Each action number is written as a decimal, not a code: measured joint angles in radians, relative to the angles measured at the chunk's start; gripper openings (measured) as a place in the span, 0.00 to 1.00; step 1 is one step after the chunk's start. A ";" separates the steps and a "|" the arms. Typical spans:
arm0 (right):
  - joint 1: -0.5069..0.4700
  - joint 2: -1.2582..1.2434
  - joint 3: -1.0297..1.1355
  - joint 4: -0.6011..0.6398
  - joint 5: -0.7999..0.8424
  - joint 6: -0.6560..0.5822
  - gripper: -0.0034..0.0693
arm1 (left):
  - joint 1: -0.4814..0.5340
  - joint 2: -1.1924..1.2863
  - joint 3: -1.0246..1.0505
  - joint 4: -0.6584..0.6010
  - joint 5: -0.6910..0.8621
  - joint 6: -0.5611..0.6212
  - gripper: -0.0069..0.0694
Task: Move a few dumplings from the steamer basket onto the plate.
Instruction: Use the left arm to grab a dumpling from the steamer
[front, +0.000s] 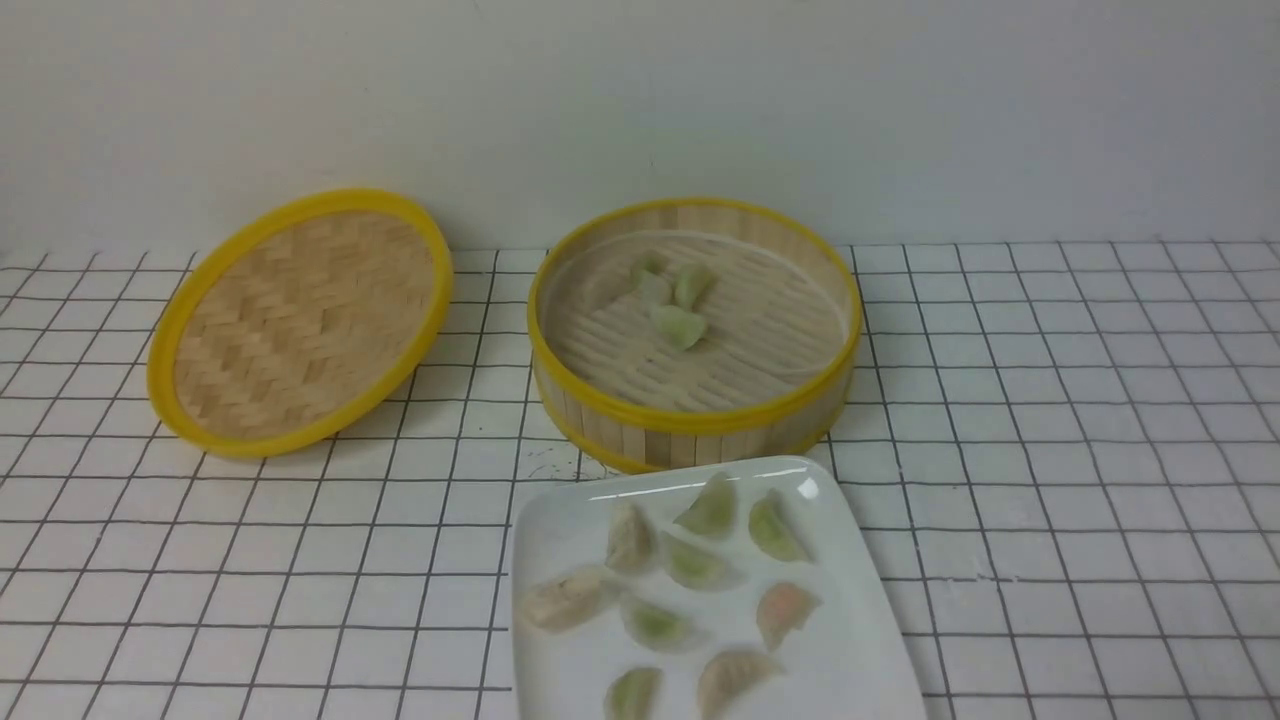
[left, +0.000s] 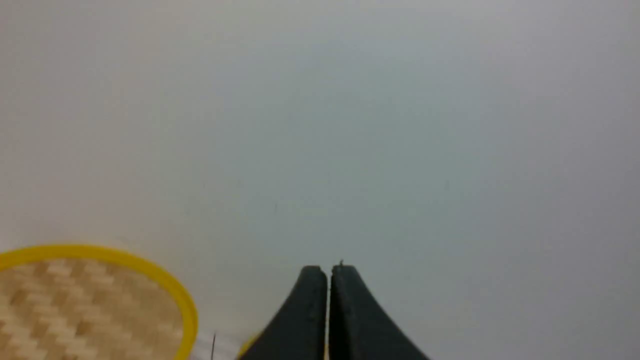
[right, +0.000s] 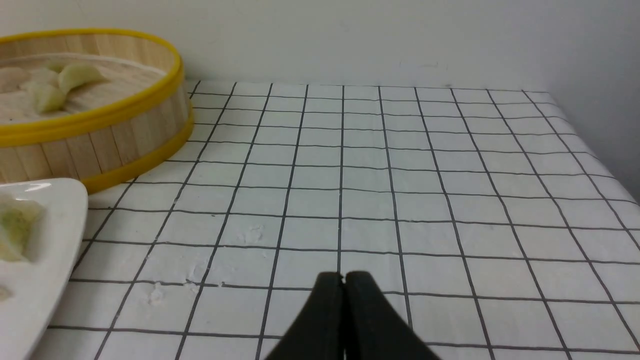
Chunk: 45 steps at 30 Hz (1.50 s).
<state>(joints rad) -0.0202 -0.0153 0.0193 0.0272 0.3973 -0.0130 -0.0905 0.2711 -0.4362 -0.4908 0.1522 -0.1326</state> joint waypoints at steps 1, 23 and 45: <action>0.000 0.000 0.000 0.000 0.000 0.000 0.03 | 0.000 0.093 -0.092 0.020 0.108 0.018 0.08; 0.000 0.000 0.000 0.000 0.000 0.000 0.03 | -0.207 1.811 -1.598 0.162 1.076 0.277 0.08; 0.000 0.000 0.000 0.000 0.000 0.000 0.03 | -0.337 2.410 -2.289 0.307 1.093 0.400 0.67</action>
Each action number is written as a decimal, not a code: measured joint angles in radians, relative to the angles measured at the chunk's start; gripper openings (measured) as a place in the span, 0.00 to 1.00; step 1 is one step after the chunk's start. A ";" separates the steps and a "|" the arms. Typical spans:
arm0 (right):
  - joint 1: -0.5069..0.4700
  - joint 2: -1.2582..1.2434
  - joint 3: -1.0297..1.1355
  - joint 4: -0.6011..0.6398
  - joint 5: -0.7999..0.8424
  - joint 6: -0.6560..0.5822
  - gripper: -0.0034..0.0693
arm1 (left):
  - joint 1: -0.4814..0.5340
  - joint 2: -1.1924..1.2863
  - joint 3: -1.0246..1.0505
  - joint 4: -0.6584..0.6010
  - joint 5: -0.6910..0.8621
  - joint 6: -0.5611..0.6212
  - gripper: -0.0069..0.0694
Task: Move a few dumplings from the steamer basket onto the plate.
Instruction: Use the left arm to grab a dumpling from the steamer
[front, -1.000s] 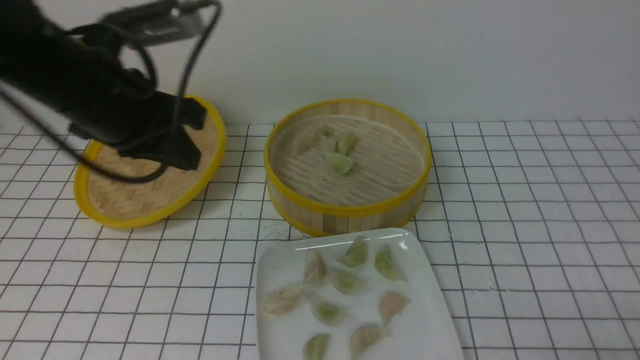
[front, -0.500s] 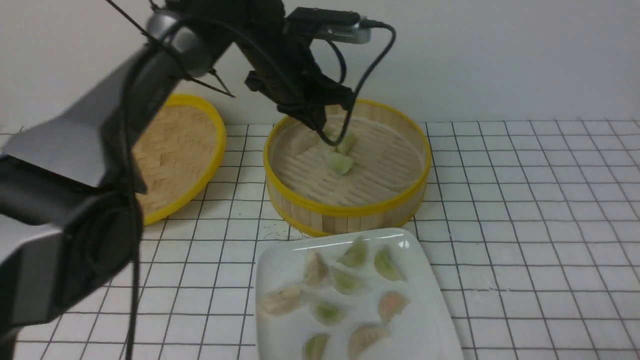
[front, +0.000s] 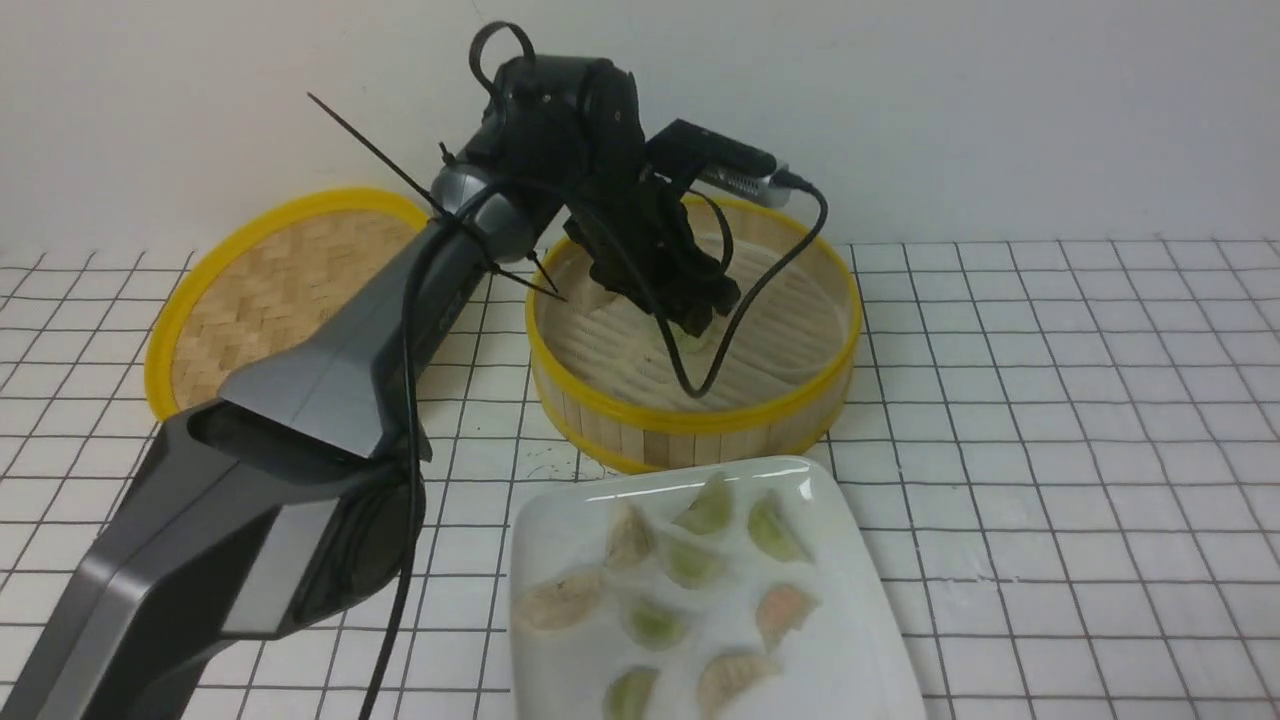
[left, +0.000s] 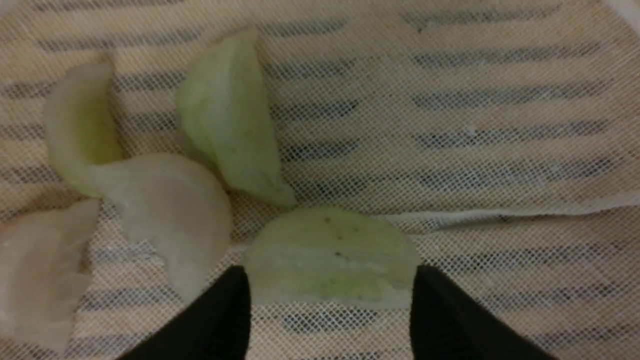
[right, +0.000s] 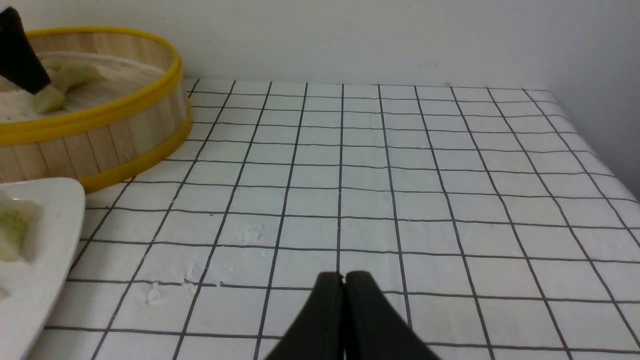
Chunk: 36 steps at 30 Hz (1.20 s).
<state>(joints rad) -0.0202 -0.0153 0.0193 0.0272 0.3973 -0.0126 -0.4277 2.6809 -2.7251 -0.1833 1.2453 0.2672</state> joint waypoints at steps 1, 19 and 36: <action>0.000 0.000 0.000 0.000 0.000 0.000 0.03 | 0.000 0.004 -0.002 0.001 -0.007 0.007 0.73; 0.000 0.000 0.000 0.000 0.000 0.000 0.03 | 0.000 0.039 -0.028 0.045 -0.005 0.024 0.20; 0.000 0.000 0.000 0.000 0.000 0.000 0.03 | 0.043 0.013 -0.145 0.202 0.005 0.030 0.17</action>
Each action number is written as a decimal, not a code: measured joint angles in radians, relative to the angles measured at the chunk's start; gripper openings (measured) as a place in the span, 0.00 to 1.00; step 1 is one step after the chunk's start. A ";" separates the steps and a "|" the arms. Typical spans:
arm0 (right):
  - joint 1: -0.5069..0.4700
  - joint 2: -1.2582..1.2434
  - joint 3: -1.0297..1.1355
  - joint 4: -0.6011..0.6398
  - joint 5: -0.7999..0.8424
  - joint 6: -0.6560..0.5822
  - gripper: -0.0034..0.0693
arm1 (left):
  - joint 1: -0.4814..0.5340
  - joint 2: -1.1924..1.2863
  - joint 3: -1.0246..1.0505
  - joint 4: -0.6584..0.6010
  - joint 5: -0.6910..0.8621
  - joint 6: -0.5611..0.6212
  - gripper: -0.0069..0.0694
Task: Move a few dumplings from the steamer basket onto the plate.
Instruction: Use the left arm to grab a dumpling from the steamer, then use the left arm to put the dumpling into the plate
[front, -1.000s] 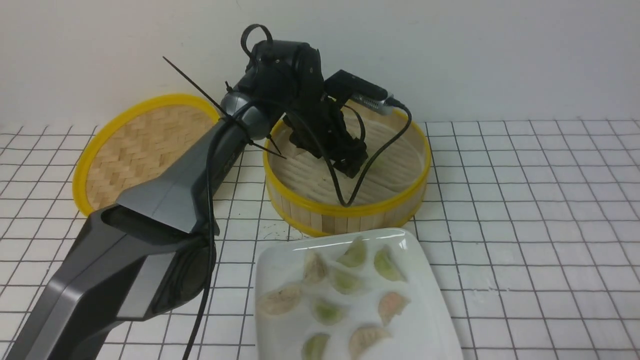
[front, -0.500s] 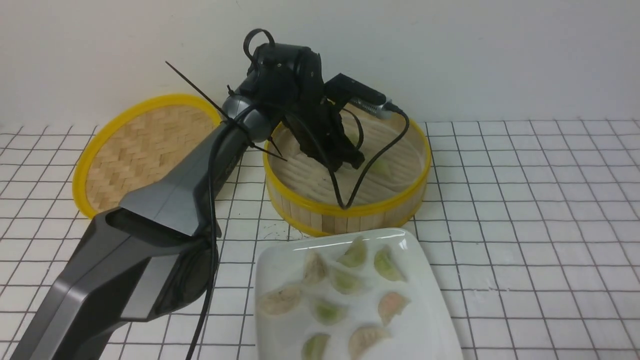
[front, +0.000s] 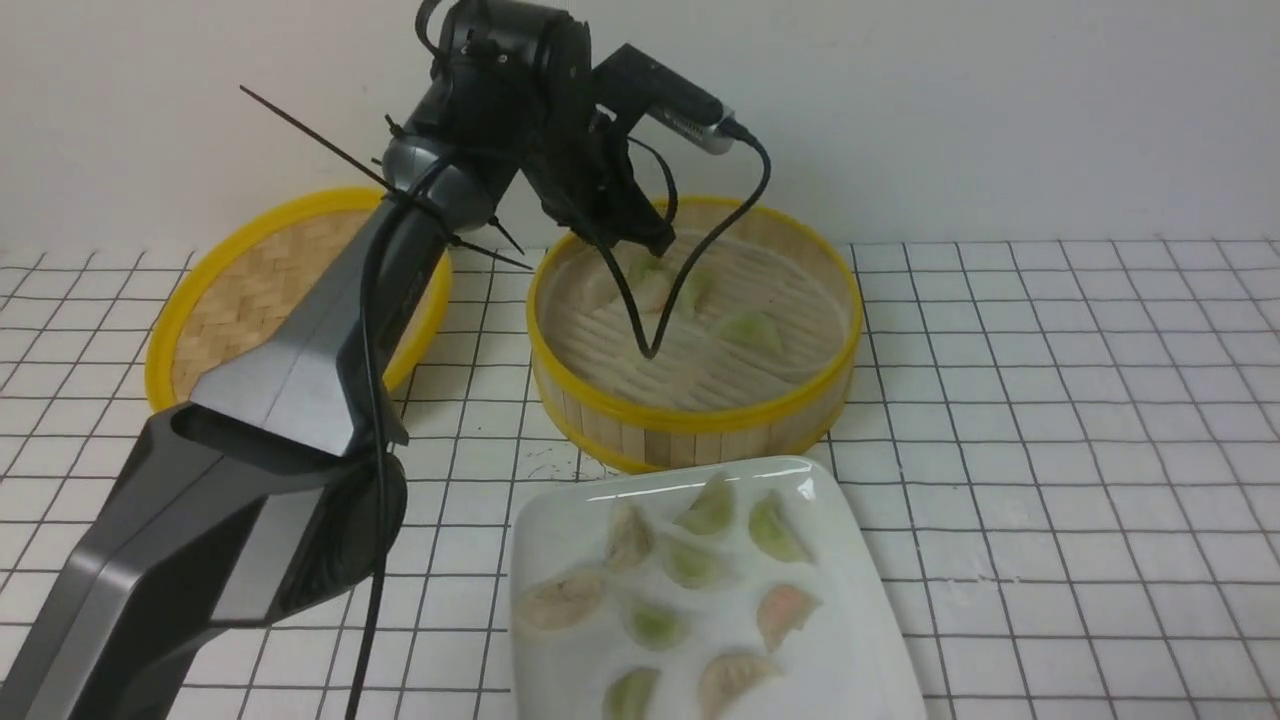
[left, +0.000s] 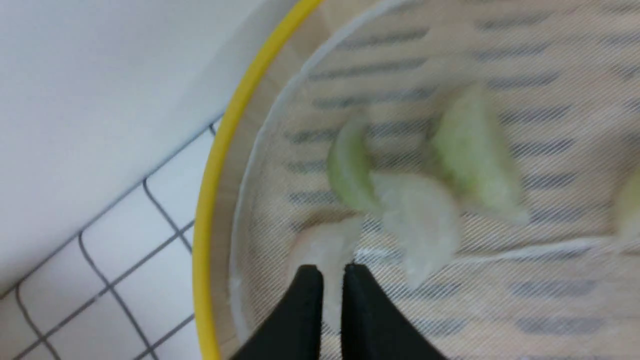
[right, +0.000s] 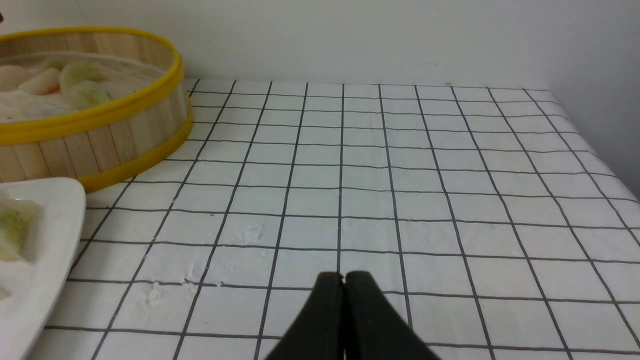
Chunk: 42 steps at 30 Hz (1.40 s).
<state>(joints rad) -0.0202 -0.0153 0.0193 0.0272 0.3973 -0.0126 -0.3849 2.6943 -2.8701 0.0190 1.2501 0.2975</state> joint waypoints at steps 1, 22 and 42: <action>0.000 0.000 0.000 0.000 0.000 0.000 0.03 | 0.002 0.008 0.011 0.018 0.000 0.000 0.23; 0.000 0.000 0.000 0.000 0.000 0.000 0.03 | 0.005 0.106 0.015 0.012 -0.059 -0.016 0.40; 0.000 0.000 0.000 0.000 0.000 0.000 0.03 | 0.005 -0.677 0.822 -0.221 -0.003 -0.104 0.35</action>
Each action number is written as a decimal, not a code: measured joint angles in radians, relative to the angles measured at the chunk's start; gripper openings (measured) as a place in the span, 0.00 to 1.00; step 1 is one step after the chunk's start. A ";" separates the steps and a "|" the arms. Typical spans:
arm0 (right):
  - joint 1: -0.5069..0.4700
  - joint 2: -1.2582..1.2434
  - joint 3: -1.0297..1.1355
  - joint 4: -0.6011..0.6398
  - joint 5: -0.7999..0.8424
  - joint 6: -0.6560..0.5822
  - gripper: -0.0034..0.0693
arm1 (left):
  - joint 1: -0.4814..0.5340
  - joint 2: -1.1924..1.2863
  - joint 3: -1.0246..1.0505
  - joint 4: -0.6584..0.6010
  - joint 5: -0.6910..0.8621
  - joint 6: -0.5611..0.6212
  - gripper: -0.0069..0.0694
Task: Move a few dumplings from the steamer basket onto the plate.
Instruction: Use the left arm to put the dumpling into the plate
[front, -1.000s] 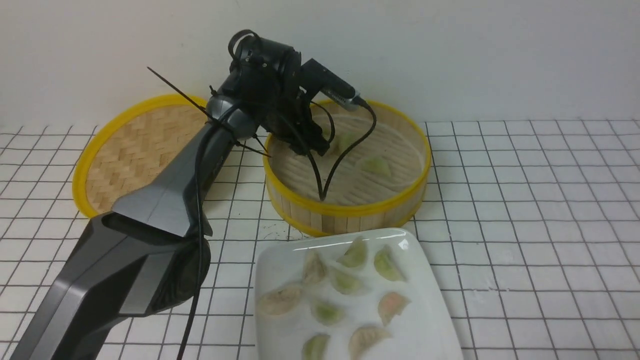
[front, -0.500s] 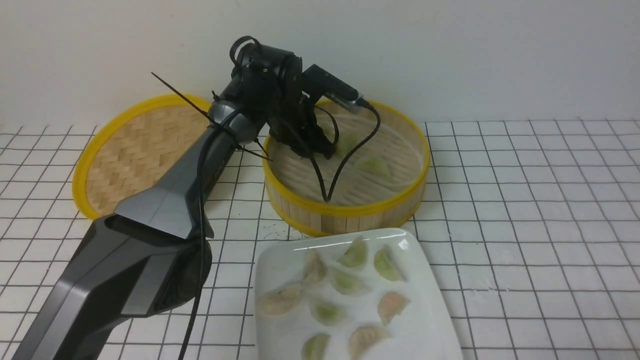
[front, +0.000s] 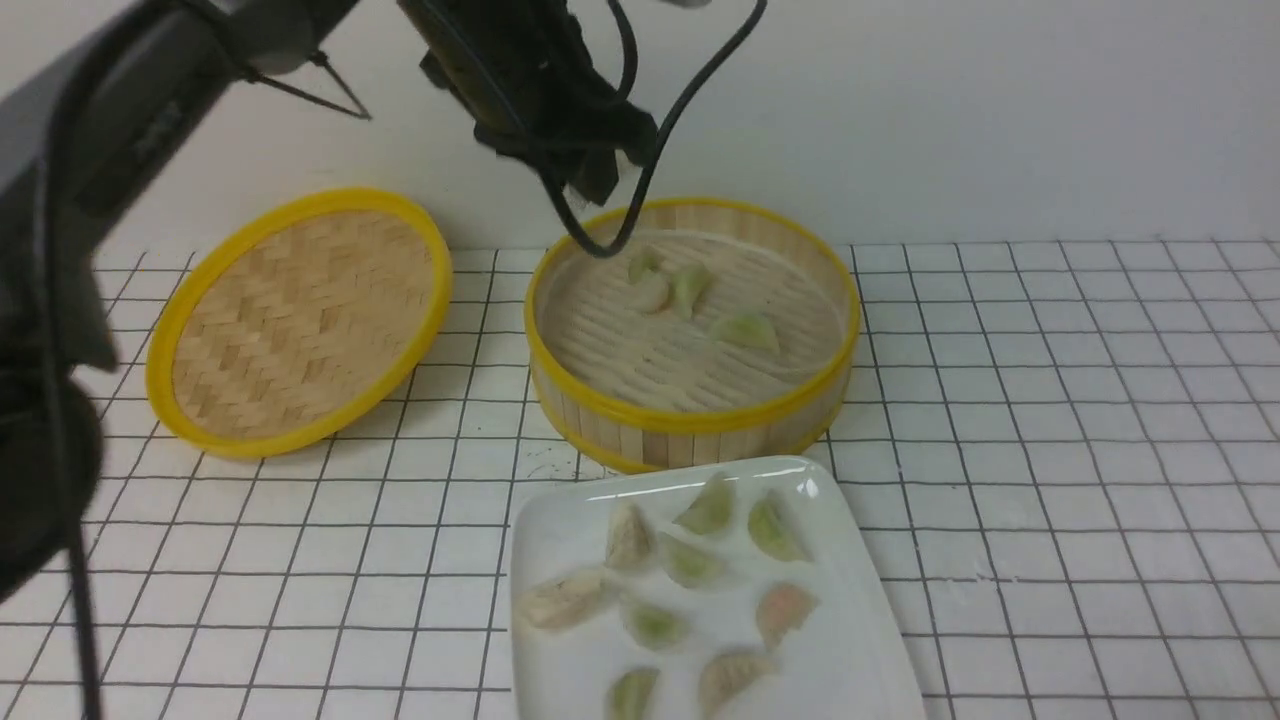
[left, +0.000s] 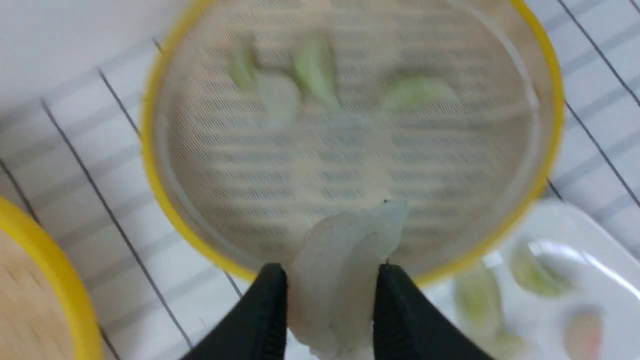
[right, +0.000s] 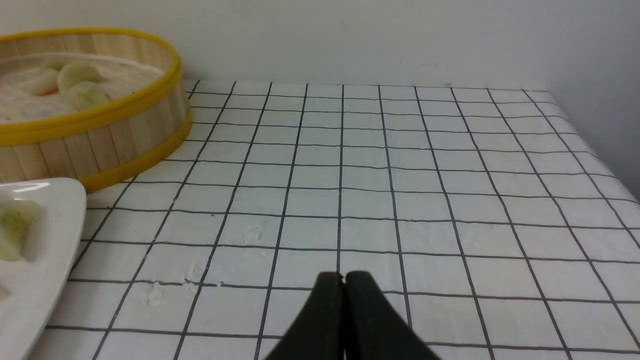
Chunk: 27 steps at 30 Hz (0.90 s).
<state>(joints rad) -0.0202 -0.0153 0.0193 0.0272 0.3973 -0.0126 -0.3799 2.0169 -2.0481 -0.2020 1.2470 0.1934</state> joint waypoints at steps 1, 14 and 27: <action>0.000 0.000 0.000 0.000 0.000 0.000 0.03 | -0.001 -0.050 0.123 -0.035 0.001 0.005 0.35; 0.000 0.000 0.000 0.000 0.000 0.000 0.03 | -0.171 -0.106 0.671 -0.091 -0.097 0.139 0.35; 0.000 0.000 0.000 0.000 0.000 0.000 0.03 | -0.174 -0.087 0.551 -0.012 -0.142 0.072 0.70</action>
<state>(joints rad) -0.0202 -0.0153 0.0193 0.0272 0.3973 -0.0126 -0.5537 1.9296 -1.4975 -0.2139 1.1046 0.2651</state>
